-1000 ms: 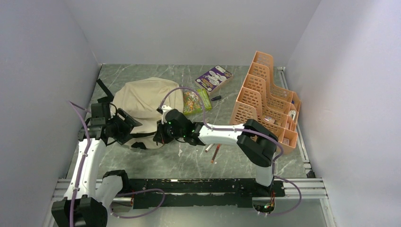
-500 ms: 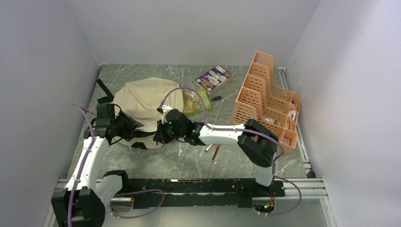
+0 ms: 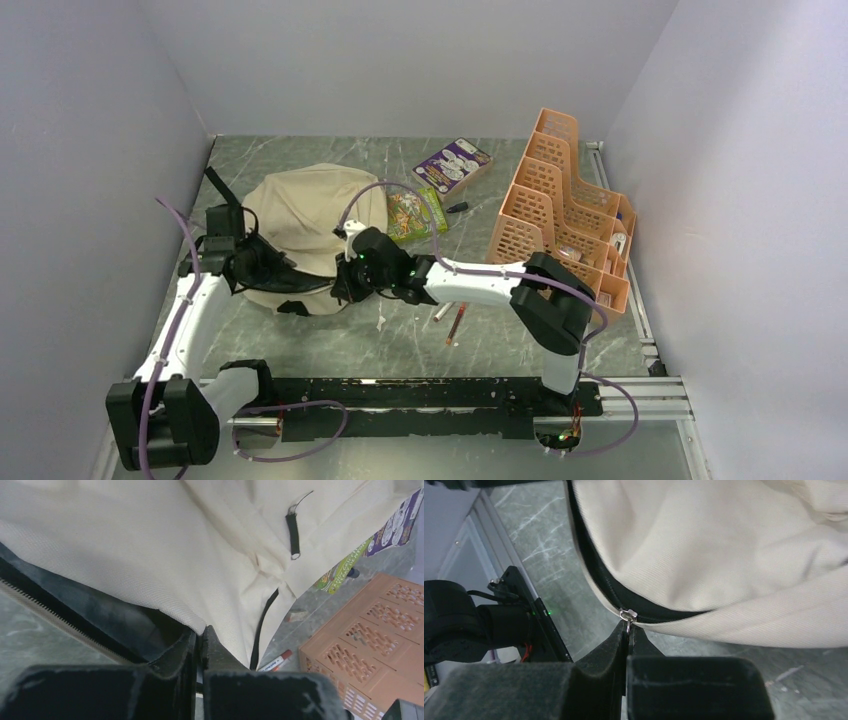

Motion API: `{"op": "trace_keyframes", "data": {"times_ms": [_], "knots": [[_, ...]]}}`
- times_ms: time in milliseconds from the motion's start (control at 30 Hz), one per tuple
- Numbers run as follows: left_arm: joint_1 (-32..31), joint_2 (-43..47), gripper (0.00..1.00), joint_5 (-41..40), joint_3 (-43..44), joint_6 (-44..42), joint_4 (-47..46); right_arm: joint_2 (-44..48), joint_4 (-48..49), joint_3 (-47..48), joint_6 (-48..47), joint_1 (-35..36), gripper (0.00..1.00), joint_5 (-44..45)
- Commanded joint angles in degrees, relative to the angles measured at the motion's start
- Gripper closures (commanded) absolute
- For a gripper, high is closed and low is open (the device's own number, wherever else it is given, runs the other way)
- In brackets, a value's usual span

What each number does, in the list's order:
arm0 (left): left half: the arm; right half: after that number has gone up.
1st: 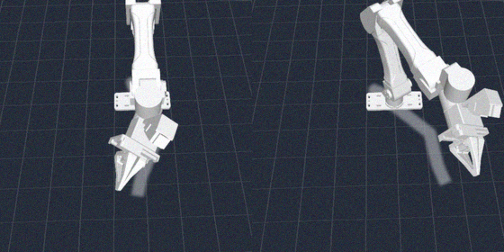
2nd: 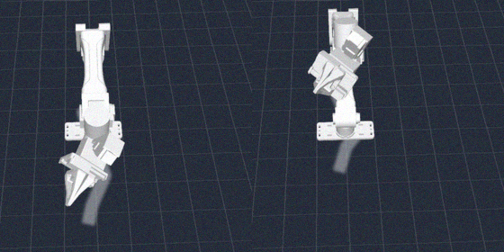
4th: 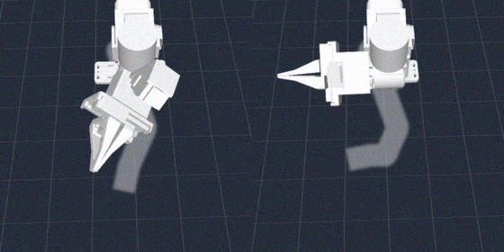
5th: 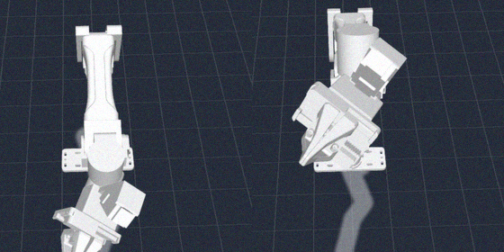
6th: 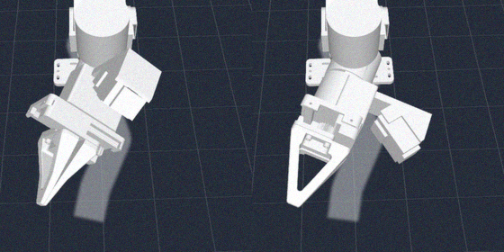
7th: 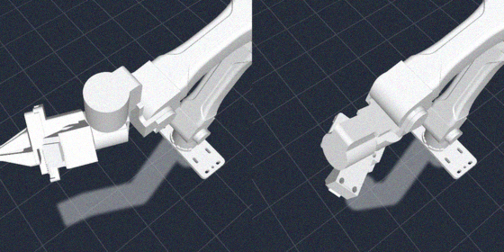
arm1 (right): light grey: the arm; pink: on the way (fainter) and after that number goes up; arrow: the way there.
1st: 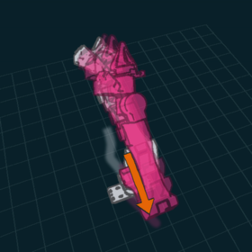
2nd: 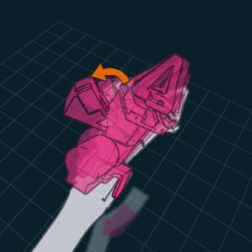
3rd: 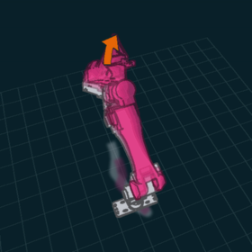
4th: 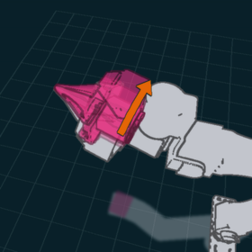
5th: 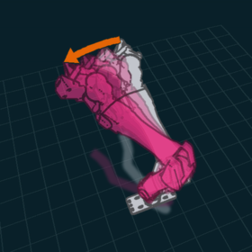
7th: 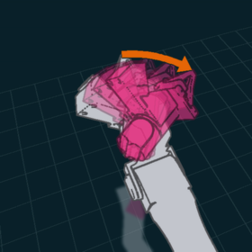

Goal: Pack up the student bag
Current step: Unzip the student bag at the center of the board.

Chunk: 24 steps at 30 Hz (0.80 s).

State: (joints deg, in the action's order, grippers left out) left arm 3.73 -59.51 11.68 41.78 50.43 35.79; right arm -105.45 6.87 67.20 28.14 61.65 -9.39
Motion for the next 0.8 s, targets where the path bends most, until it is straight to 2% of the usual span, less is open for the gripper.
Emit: {"op": "trace_keyframes", "data": {"times_ms": [0,200,367,767], "knots": [[0.04,2.05,0.95,-11.05,6.73,-6.94,5.53,2.02,-11.00,5.02,-4.03,-1.60,1.00,0.76],[0.05,4.20,0.95,-17.55,9.94,-10.62,10.74,-1.37,-27.42,13.24,-10.15,-3.25,1.00,-0.30],[0.05,4.67,0.95,-19.42,9.90,-12.34,12.46,-4.47,-37.92,19.68,-13.54,-4.44,1.00,1.78],[0.05,5.64,0.95,-21.88,8.85,-13.93,12.84,-2.68,-46.32,19.73,-17.30,-9.08,1.00,1.17]]}}
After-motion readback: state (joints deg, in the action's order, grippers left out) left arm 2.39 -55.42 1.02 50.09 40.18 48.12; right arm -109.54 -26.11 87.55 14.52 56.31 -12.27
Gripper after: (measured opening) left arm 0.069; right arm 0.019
